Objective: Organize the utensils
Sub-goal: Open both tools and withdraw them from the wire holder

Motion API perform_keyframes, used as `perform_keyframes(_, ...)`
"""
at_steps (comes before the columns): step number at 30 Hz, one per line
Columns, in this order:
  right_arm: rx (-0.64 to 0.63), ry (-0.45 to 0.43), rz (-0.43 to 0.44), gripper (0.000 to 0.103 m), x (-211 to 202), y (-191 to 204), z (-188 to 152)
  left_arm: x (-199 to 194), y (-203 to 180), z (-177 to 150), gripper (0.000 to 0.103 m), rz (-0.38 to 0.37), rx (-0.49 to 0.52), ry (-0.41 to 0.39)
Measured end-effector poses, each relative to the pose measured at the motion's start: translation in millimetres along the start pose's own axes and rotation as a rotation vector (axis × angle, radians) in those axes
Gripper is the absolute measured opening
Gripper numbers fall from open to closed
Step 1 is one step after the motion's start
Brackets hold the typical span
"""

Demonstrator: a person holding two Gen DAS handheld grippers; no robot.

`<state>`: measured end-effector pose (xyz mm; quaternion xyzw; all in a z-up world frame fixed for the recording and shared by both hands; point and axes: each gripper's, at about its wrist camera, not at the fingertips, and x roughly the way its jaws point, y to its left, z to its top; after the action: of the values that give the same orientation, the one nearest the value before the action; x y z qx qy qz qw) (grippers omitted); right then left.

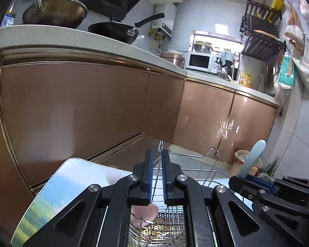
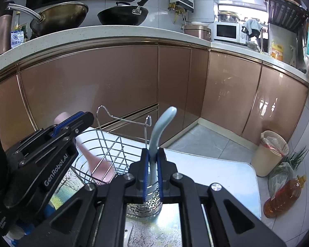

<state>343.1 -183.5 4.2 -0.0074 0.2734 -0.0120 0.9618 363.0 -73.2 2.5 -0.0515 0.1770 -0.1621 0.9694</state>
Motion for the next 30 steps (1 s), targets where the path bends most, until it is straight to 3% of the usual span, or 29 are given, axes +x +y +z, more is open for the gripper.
perform_keyframes(7,0.013,0.014,0.024,0.009,-3,2,-1,-9,6,3,0.011,-0.031,-0.012,0.022)
perform_keyframes(9,0.021,0.012,0.023,0.01,-7,1,-1,-15,7,5,0.018,-0.037,-0.019,0.02)
perform_keyframes(13,0.028,-0.01,0.03,0.011,-25,3,4,-35,14,16,0.043,-0.034,-0.057,0.01)
perform_keyframes(14,0.027,-0.022,0.028,0.011,-31,4,7,-39,16,17,0.046,-0.035,-0.063,0.008)
perform_keyframes(21,0.047,-0.079,0.053,0.011,-83,3,16,-83,30,30,0.046,-0.028,-0.07,0.031)
perform_keyframes(30,0.04,-0.066,0.083,0.011,-163,-14,-8,-145,41,13,0.046,-0.079,-0.075,0.175)
